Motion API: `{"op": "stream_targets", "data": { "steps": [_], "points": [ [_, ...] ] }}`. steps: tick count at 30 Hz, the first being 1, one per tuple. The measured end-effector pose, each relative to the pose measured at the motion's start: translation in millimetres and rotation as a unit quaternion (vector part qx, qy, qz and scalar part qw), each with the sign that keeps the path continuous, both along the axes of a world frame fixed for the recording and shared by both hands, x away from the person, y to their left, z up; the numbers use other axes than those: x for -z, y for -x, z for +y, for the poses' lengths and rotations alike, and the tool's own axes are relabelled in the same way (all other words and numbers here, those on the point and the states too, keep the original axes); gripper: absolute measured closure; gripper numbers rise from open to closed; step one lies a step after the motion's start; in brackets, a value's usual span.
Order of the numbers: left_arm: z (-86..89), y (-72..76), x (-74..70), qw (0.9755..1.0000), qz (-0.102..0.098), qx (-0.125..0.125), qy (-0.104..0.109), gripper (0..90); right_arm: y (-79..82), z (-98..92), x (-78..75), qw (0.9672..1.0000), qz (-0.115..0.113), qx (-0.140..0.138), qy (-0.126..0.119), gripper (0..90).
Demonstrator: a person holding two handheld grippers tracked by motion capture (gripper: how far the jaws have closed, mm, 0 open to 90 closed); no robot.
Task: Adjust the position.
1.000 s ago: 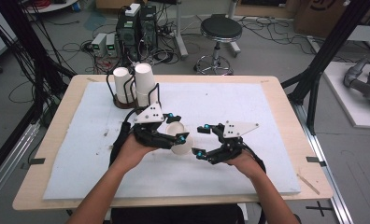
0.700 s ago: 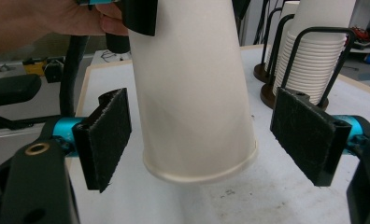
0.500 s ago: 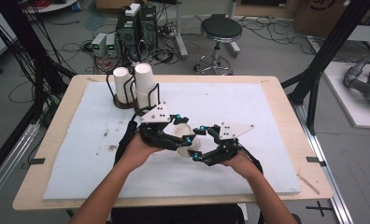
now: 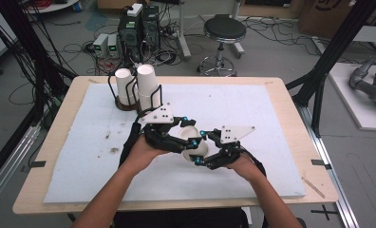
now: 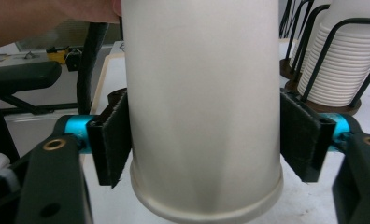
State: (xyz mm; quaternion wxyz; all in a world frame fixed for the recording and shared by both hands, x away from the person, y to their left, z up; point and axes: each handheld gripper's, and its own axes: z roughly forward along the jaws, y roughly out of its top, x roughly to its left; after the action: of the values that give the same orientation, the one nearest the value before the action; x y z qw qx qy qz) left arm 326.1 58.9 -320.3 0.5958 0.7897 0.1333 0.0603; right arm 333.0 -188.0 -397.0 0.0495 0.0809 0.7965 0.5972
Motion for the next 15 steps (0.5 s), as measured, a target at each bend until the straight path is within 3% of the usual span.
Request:
{"op": "stream_targets", "data": {
  "steps": [4, 6, 7, 10, 15],
  "points": [
    [-1.3, -0.2, 1.7, 1.0000, -0.007, -0.001, -0.004, 36.8, -0.5, -1.3, -0.8, 1.0000, -0.005, 0.001, 0.007, 31.4],
    [-2.2, 2.1, 1.8, 0.9992, -0.034, -0.010, -0.019, 34.1, -0.9, -1.4, -0.8, 0.9999, -0.006, 0.003, 0.014, 31.8],
    [-2.3, 2.5, 1.1, 0.9991, -0.036, -0.010, -0.020, 28.9, -1.0, -1.4, -1.1, 0.9998, -0.006, 0.004, 0.020, 31.9],
    [-2.4, 1.1, -0.1, 0.9983, -0.035, -0.001, -0.047, 24.4, -2.2, -2.1, -2.8, 0.9993, -0.007, 0.006, 0.037, 32.1],
    [-5.3, -3.5, 5.1, 0.9969, -0.018, 0.021, -0.074, 27.3, -4.2, -0.4, -4.7, 0.9982, -0.009, -0.009, 0.058, 32.0]
  ]
}}
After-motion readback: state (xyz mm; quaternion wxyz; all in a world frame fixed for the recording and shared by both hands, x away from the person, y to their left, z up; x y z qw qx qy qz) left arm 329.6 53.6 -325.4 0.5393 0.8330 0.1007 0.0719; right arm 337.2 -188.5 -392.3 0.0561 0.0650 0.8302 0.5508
